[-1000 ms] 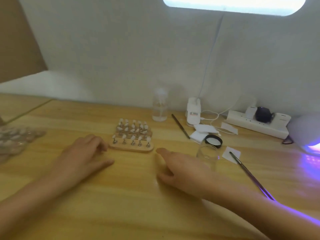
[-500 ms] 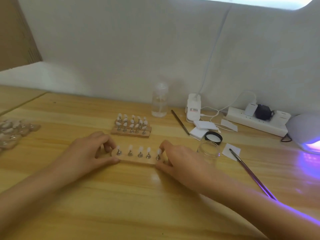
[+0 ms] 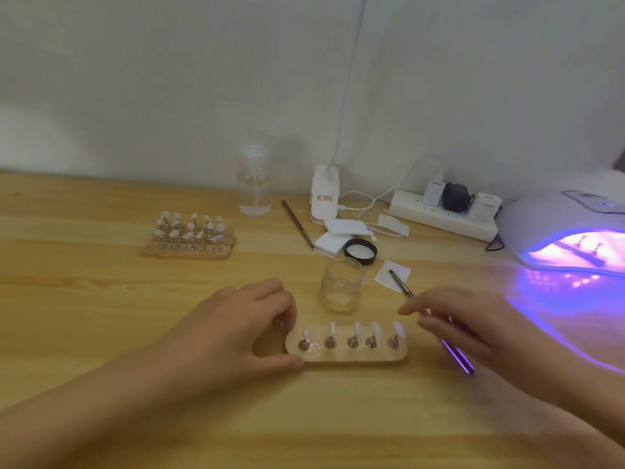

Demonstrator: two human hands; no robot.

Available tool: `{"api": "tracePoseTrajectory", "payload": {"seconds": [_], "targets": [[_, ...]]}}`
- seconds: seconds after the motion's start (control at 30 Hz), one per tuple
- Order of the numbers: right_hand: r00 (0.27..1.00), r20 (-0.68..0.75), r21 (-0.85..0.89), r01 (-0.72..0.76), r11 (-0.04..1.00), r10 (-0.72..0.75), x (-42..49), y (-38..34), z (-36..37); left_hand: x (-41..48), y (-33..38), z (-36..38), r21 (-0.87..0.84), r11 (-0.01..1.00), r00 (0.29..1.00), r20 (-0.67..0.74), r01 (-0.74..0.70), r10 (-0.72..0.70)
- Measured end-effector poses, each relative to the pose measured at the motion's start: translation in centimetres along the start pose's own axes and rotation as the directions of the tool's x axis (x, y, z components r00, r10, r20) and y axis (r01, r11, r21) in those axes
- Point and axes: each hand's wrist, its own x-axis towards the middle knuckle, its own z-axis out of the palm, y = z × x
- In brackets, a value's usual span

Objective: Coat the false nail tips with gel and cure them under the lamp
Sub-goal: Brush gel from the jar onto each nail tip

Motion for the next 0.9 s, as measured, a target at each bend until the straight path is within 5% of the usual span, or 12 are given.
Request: {"api": "tracePoseTrajectory", "payload": {"seconds": [0.07,0.17,0.4,0.53,0.6,0.67,0.77,0.83,0.9], "targets": [[0.989,-0.089,-0.146,0.103,0.984,-0.116,-0.1,2.0,-0.4,0.3,-0.3,0.2,-0.049,0.999,1.000,0.026,0.017,-0.015],[0.936,-0.023,-0.426,0.307,0.851,-0.350,0.4,4.1,0.3,0.5,-0.5,0.5,-0.232,0.972,0.998,0.064,0.032,-0.018],[0.729,-0.015,-0.539,0.570,0.620,-0.684,2.1,6.0,0.5,0.9,0.0,0.4,-0.481,0.875,0.999,0.025,0.044,-0.037],[0.698,-0.133,-0.494,0.569,0.658,-0.703,3.1,6.3,-0.7,0.9,0.4,0.5,-0.464,0.886,1.000,-0.031,-0.010,-0.005],[0.725,-0.358,-0.315,0.500,0.807,-0.589,3.7,6.0,-1.2,0.8,0.4,0.5,-0.403,0.913,0.996,-0.075,-0.067,0.041],[0.746,-0.598,0.071,0.411,0.909,-0.291,4.2,4.9,-1.2,0.7,0.5,0.5,-0.347,0.929,0.989,-0.118,-0.126,0.090],[0.724,-0.672,0.593,0.399,0.699,0.156,5.5,2.5,-0.7,0.5,0.9,0.5,-0.288,0.942,0.979,-0.159,-0.170,0.128],[0.761,-0.576,0.759,0.364,0.540,0.298,6.5,1.2,-0.5,0.4,1.2,0.3,-0.351,0.926,0.979,-0.189,-0.137,0.074],[0.821,-0.467,0.829,0.278,0.485,0.328,7.1,0.6,-0.2,1.0,1.3,-0.2,-0.488,0.870,0.975,-0.219,-0.071,-0.043]]}}
